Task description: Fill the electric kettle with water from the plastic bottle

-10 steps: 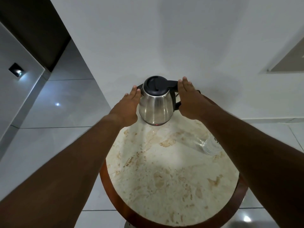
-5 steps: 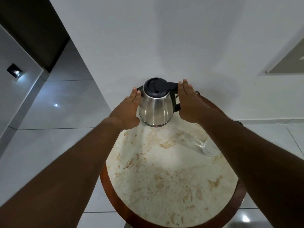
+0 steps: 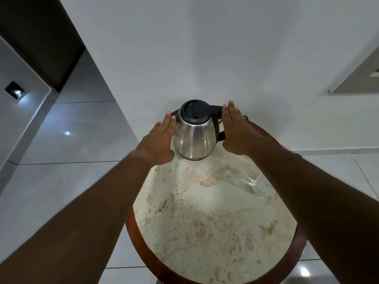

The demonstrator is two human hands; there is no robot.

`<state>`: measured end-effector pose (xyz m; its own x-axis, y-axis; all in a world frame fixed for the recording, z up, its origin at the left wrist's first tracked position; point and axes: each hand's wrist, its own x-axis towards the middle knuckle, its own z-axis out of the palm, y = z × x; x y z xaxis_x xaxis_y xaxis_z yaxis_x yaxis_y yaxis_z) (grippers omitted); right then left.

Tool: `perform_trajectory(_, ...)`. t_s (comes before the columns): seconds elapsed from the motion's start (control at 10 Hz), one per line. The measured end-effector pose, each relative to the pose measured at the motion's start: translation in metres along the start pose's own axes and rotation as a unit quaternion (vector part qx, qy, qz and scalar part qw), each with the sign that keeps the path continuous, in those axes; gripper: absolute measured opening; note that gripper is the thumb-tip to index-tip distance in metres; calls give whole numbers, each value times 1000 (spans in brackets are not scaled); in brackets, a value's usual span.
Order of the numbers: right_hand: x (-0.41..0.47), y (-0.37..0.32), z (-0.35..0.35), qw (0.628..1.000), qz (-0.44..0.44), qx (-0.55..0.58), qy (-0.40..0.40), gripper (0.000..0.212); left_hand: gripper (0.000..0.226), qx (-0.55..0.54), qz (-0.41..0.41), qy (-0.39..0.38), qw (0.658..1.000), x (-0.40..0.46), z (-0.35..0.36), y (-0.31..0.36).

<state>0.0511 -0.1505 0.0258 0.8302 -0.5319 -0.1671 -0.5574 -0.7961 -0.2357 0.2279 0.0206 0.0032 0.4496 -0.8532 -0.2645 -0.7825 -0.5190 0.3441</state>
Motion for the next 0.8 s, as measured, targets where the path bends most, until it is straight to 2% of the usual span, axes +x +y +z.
perform_trajectory(0.2, -3, 5, -7, 999, -29, -34, -5, 104, 104, 14, -5, 23, 1000, -5, 1, -2)
perform_trajectory(0.7, -16, 1, -5, 1000, -11, 12, -4, 120, 106, 40, -6, 32, 999, -12, -4, -8)
perform_trajectory(0.8, -27, -6, -28, 1000, -6, 1, -3, 123, 108, 79, 3, 44, 996, -22, -24, -1)
